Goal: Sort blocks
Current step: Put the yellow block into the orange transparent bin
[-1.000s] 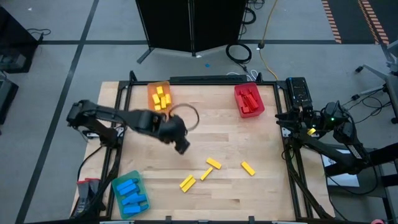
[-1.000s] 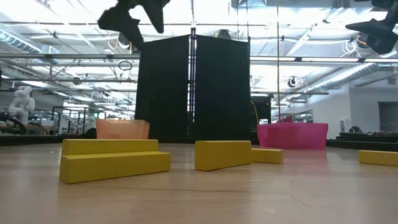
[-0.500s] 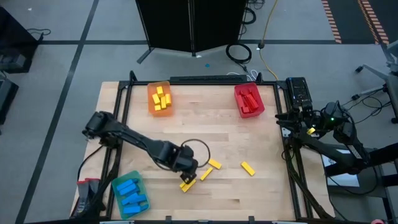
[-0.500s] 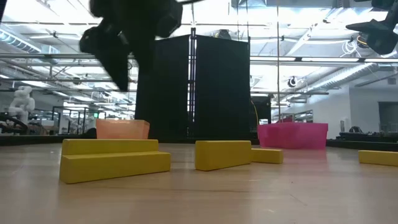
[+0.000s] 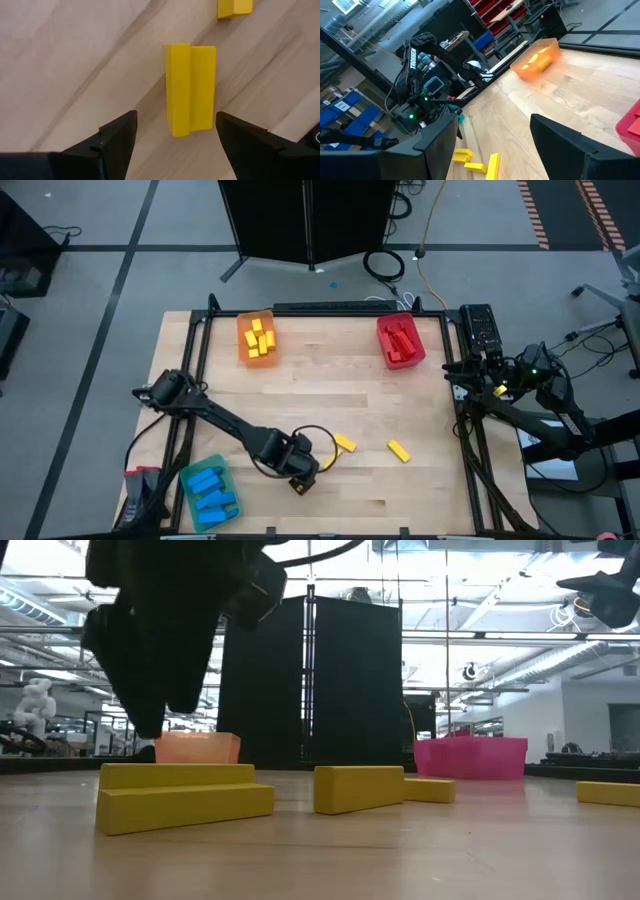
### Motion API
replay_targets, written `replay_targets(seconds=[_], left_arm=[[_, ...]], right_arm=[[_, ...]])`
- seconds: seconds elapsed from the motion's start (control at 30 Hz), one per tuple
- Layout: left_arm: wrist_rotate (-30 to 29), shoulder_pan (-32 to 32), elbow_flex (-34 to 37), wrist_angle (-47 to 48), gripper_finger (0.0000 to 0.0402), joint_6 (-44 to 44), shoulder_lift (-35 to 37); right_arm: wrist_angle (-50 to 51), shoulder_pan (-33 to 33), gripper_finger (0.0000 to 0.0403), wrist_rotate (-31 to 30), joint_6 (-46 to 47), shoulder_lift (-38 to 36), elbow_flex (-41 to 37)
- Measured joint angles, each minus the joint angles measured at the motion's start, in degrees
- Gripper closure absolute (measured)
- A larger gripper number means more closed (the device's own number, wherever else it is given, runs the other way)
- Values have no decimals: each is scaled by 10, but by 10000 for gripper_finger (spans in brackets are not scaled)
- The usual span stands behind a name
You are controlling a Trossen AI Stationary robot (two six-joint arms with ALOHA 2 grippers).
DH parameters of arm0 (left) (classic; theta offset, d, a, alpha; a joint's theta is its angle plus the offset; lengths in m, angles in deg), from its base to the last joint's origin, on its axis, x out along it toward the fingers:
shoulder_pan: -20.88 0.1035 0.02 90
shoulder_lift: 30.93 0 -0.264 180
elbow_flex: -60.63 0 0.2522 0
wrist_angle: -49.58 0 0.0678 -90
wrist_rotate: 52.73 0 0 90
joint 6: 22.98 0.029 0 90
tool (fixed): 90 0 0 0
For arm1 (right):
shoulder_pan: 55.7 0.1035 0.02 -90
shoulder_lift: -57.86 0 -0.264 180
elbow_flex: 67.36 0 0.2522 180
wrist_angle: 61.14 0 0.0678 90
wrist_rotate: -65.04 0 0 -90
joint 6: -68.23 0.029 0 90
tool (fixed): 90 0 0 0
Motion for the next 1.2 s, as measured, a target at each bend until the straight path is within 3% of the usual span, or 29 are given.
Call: replay_targets(seconds=[0.87, 1.0, 1.2], left_arm=[[-15, -2, -2, -16, 130, 10, -58], [-13, -1, -2, -21, 179, 5, -58], [-10, -1, 0, -9, 335, 1, -47]], right_arm=[[1, 0, 154, 0, 0, 0, 0], [1, 0, 154, 0, 0, 0, 0], [2, 0, 154, 0, 0, 0, 0]])
